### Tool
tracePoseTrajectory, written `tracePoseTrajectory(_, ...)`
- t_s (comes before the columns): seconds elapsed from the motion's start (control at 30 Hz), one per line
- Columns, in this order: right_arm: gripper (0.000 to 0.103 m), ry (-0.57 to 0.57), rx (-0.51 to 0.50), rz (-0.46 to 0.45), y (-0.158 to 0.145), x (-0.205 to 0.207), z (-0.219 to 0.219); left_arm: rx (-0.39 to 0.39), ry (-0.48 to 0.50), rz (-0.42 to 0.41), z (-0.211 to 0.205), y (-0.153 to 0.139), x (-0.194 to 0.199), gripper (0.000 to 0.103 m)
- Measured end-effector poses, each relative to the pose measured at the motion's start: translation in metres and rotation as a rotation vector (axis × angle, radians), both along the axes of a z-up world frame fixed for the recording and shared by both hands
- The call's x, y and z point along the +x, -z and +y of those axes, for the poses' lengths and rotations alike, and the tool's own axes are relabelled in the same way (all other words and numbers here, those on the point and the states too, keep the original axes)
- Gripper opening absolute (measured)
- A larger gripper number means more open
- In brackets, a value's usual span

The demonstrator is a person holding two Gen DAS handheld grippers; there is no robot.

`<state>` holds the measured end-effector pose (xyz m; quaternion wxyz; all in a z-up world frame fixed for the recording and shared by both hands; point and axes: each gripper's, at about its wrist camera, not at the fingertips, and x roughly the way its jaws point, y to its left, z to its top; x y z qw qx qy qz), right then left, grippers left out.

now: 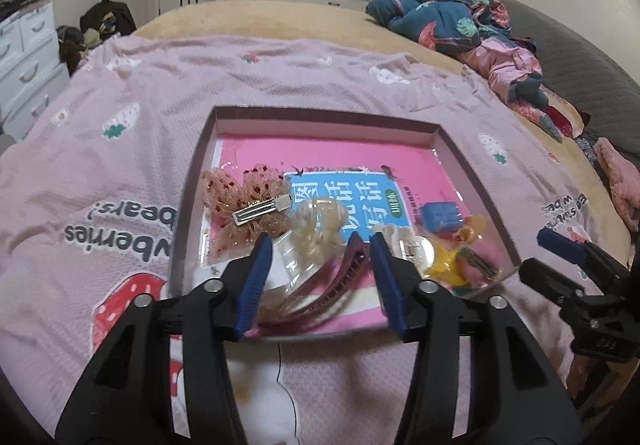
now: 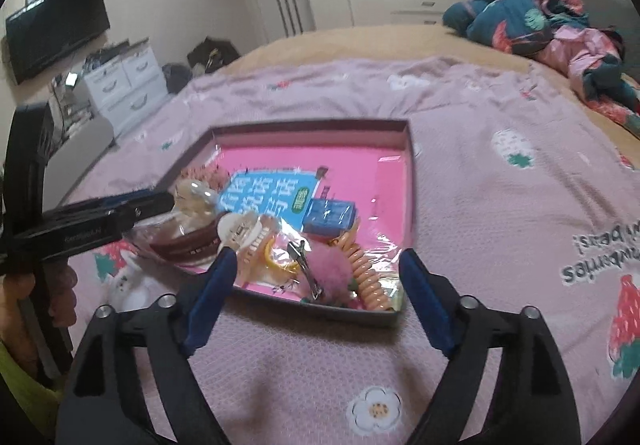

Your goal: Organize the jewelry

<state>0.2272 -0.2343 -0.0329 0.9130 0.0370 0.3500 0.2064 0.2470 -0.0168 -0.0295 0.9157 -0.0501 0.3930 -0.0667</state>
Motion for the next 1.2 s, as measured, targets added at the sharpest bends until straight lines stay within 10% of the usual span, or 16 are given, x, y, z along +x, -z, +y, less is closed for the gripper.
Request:
tracePoseTrajectory(0.57,0.099,0.063,0.029,-0.166,-0.051,-0.079,-0.014,-0.027,-0.015,-0.12,-0.001,-0.045,-0.088,0.093)
tracePoseTrajectory(1.2,0.099,0.063,-0.002,-0.127,-0.051,-0.118,-0.011,-0.015,0.0,-0.12,-0.011,-0.047,-0.128,0.094)
